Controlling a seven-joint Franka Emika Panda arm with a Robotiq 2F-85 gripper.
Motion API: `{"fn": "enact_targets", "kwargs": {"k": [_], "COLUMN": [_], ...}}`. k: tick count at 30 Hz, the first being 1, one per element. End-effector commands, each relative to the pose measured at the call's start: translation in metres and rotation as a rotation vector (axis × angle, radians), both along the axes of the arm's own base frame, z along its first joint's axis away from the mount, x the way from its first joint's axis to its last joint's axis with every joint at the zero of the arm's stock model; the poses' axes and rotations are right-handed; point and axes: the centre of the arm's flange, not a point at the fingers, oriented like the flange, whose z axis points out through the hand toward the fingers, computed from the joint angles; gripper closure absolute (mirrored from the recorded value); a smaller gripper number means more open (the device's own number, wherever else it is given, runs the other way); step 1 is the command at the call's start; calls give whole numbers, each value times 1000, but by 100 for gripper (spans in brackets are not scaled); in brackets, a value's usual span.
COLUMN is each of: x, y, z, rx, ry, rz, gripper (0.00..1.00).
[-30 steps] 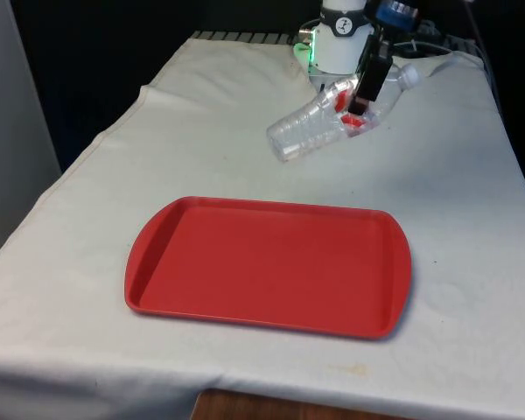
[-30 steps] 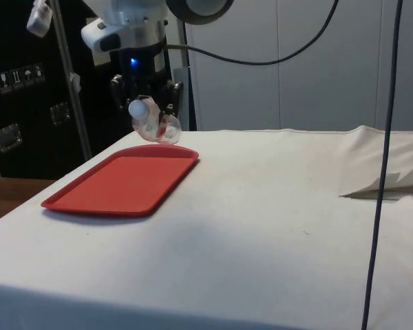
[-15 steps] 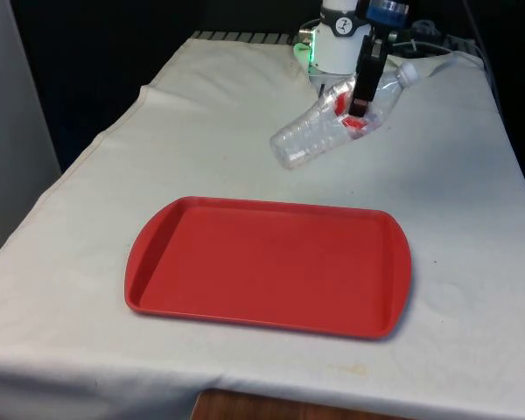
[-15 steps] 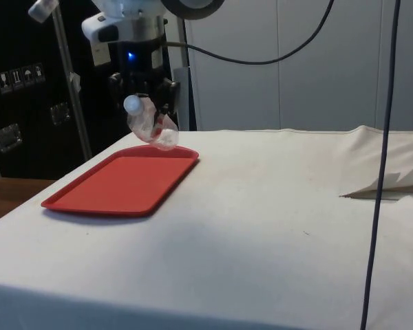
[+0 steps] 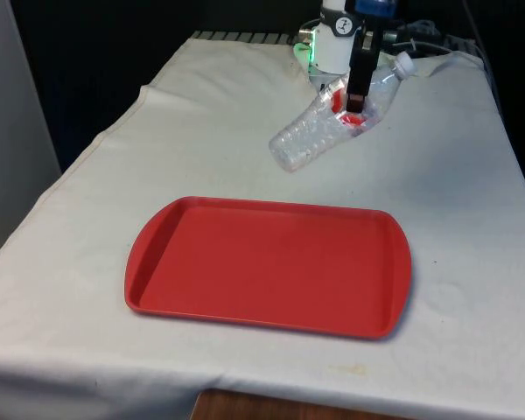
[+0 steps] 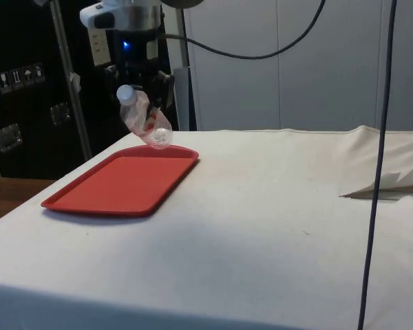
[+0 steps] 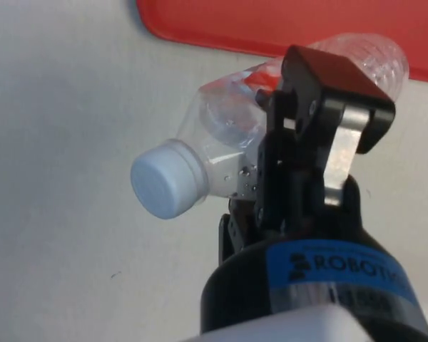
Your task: Place the bottle upright on the tray.
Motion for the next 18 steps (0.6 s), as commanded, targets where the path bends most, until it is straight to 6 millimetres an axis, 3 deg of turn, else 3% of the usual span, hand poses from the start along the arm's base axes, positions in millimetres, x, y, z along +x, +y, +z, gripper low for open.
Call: {"fn": "enact_targets", "kwargs": {"k": [1, 18], "x": [1, 12], "y": [-2, -20], "z": [1, 18], "rx": [5, 104], "ry": [-1, -10], "rz": [-2, -27], "gripper": [100, 100]}}
